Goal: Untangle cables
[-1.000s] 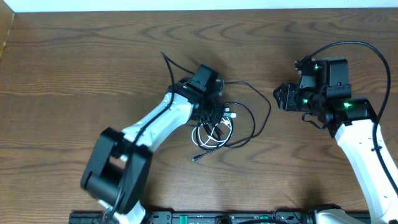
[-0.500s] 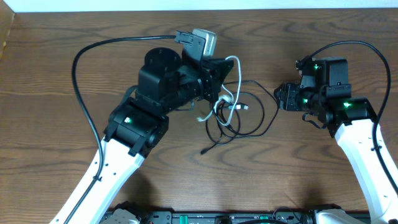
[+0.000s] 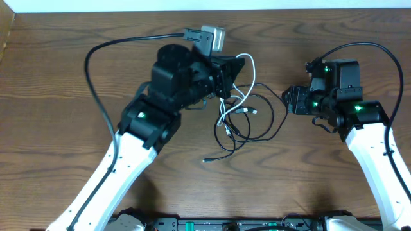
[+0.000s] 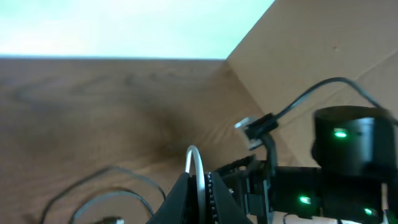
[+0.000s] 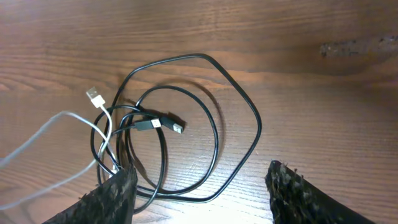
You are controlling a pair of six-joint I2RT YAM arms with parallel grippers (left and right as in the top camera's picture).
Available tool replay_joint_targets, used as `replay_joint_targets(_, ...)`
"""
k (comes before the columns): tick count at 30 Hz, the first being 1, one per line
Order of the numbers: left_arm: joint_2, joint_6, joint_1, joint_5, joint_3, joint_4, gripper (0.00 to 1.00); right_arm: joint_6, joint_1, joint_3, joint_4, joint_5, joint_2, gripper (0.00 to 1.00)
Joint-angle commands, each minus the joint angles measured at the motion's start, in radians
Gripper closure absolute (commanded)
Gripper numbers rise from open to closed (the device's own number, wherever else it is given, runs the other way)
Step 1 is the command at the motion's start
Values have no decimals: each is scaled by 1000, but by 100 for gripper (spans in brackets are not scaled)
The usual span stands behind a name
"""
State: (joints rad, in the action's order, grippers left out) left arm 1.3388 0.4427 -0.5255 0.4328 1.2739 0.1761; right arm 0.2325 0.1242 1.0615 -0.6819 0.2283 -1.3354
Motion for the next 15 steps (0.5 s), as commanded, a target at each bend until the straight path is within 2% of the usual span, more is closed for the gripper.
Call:
replay_joint_targets(1,53,57,2,52,8,-3,92,-6,9,11,-4,3,-10,34)
replay_joint_targets(4,98,57,2,108,8,-2,92,-14,8,11,-7,2,-10,32)
replay_joint_targets(7,134,56,2,154,8,-2,83,-34,8,11,-8,-15,-11,32)
replay_joint_targets(10,156,35,3,162,8,17,52,-40,8,11,-16,-38,-11,27)
replay_joint_targets(12,156,-32,4,158,8,48,36,-40,8,11,-19,-44,-11,22)
replay_joint_targets(15,155,-122,11,123,8,129,30,-40,8,11,-19,-43,-12,19)
